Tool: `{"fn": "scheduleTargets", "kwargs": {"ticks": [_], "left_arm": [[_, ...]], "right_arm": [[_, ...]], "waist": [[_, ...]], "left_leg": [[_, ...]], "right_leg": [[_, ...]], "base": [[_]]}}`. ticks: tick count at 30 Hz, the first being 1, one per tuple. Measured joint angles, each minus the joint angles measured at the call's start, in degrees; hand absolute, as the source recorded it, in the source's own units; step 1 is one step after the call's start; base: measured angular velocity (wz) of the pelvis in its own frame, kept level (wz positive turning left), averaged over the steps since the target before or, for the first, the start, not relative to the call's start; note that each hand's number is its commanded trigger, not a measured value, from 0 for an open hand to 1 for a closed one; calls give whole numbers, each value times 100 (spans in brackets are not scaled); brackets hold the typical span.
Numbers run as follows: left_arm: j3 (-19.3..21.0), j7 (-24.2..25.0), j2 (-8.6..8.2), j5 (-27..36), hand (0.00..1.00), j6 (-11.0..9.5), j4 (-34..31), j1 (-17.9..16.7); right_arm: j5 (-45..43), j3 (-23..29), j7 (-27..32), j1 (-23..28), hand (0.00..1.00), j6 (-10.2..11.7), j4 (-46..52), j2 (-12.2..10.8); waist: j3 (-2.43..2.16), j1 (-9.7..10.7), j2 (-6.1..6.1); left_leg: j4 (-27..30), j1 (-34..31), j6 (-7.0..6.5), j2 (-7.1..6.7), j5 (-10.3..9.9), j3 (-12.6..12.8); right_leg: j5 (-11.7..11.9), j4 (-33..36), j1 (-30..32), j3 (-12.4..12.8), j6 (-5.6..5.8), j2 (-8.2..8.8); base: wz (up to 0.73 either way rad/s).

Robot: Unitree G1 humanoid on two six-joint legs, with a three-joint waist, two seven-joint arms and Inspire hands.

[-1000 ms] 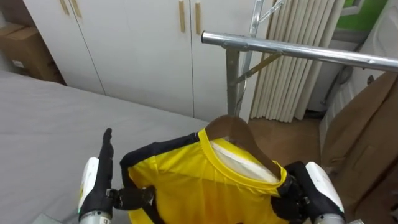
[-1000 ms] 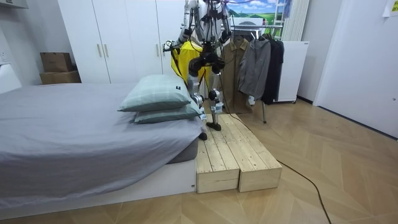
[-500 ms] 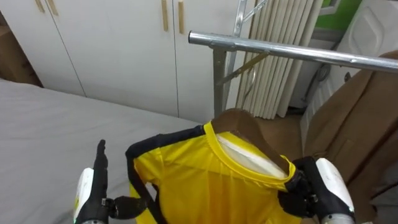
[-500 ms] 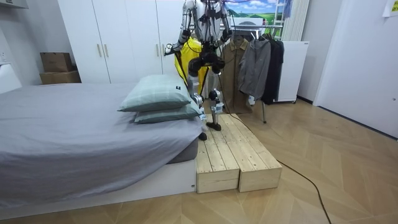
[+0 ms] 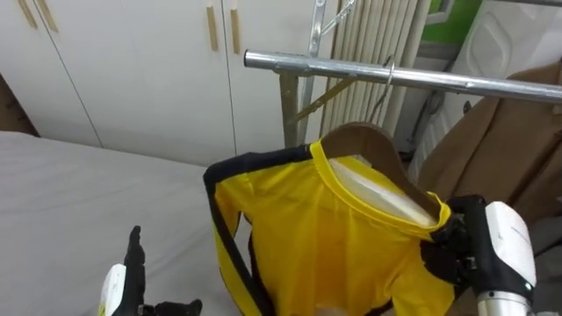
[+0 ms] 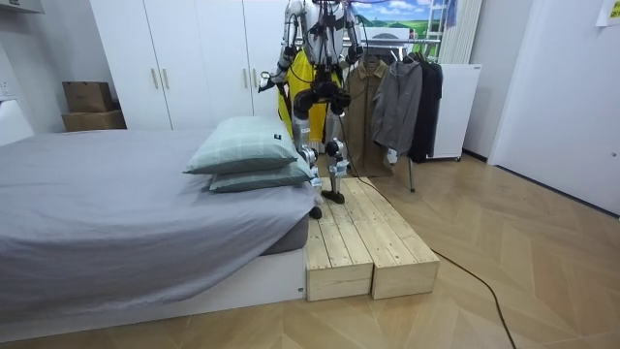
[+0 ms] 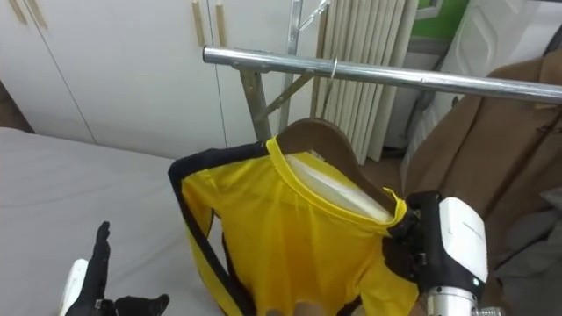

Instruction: Hang clothes

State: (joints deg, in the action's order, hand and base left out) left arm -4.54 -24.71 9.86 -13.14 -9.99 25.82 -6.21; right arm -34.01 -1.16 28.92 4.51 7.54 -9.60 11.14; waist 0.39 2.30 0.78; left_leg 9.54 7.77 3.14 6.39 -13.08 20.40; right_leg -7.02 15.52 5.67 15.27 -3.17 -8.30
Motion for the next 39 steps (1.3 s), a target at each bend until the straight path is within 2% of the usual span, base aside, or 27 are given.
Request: {"fn": "scheduleTargets", "kwargs": {"ticks": [4,8,18,20,28,30,34,39], "left_arm": [[0,-106,1,2,0,0,9,0],[-1,-133,1,11,0,0,7,1],[4,-159,31,11,0,1,-109,-11],[4,-182,27,-4,0,2,-109,-23],[5,-208,28,6,0,3,-327,-36],[4,-208,28,4,0,3,-443,-36],[5,-200,31,2,0,1,-551,-30],[5,-184,31,1,0,1,-550,-9]], "right_arm": [[0,23,412,-1,100,122,26,2],[82,33,661,-2,100,127,148,25],[802,265,756,-7,100,119,356,158],[1065,320,709,-5,100,117,357,230],[1980,422,286,0,100,108,320,240],[2226,426,166,-1,100,108,286,258],[2345,470,-47,-27,100,107,77,303],[2364,468,-257,-95,100,99,71,489]], "waist": [[-3,60,-55],[-3,96,-96],[-4,87,-89],[-4,77,-74],[4,62,-7],[28,60,46],[33,32,152],[33,-16,154]], "left_leg": [[1,3,0,0,0,2],[1,3,1,0,1,1],[-4,3,1,0,1,3],[-5,4,1,2,1,17],[-7,46,1,5,1,-22],[-7,74,1,7,1,-28],[-8,62,1,15,0,-33],[-16,45,1,15,1,-20]], "right_leg": [[11,0,-1,-5,4,2],[19,11,8,0,3,-3],[32,3,30,16,7,-11],[34,2,30,18,5,-15],[34,-17,-8,18,5,-13],[39,-44,-67,7,1,-6],[73,-115,-71,-25,10,3],[104,-170,-69,-28,18,8]], "base": [[0],[0],[0],[0],[0],[2],[1],[0]]}}
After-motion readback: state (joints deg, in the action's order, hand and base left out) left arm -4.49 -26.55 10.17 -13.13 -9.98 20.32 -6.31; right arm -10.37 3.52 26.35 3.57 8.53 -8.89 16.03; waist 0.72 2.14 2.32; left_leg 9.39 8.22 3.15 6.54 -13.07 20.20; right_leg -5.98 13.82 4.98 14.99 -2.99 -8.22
